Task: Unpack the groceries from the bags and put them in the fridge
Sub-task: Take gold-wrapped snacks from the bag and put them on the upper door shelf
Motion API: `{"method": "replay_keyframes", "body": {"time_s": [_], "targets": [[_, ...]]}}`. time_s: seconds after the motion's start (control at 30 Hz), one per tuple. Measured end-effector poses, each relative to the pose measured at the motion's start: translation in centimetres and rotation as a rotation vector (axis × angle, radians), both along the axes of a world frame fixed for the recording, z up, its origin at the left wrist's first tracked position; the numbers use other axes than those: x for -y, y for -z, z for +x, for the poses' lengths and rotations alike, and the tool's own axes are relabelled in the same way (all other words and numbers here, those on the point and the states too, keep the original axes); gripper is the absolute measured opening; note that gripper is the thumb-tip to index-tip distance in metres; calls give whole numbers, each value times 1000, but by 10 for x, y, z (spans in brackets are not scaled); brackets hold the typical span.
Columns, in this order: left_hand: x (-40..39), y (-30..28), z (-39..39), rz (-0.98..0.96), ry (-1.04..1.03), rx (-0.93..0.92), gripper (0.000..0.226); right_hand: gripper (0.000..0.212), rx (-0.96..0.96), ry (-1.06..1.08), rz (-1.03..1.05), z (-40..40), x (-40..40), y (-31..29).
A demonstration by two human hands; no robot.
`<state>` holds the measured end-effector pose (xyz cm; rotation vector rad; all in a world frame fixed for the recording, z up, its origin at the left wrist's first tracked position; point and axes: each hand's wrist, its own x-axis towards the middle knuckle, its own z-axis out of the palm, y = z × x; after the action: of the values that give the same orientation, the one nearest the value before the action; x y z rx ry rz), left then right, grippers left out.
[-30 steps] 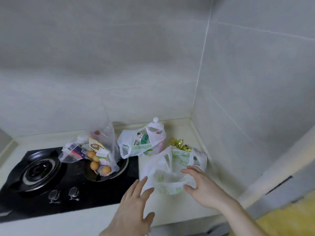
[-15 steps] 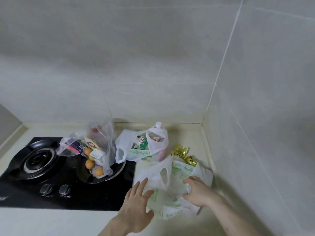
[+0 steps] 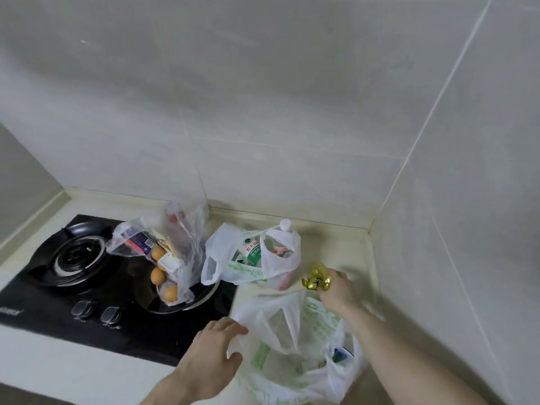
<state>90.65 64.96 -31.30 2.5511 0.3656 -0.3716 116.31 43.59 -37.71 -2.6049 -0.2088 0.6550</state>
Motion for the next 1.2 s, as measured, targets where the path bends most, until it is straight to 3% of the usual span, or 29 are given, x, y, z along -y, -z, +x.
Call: {"method": "replay_keyframes", "body": {"time_s": [0.1,0.23,0.43,0.63,0.73,0.87,0.93,1.0,1.13,1.2], "targets": [[-4,-1,2,-43,-56,75,62,57,-16,-109,-117,16,-12,11],[-4,-9,4,-121,-154,205,49,53,-45,-179,-168,32,-25,34],[0,-25,8,-134,-205,268,49,48,-4,-15,-95,27,-26,51],[0,-35,17,-151,-210,310,50,66,39,87,-106,36,-23,48],[4,-43,22,-182,-200,307,51,69,84,216,55,35,-14,42],[11,-51,28,-244,-198,294,48,68,141,587,483,13,-11,2],[16,-55,33,-354,-246,282,43,66,151,651,650,-9,-16,-29],[20,-59,38,-497,-343,235,38,67,118,594,750,-39,-19,-62],[27,-67,50,-834,-510,109,54,66,-41,156,791,-99,-28,-109],[29,-66,52,-972,-549,61,39,67,-58,-47,740,-121,-34,-118]]}}
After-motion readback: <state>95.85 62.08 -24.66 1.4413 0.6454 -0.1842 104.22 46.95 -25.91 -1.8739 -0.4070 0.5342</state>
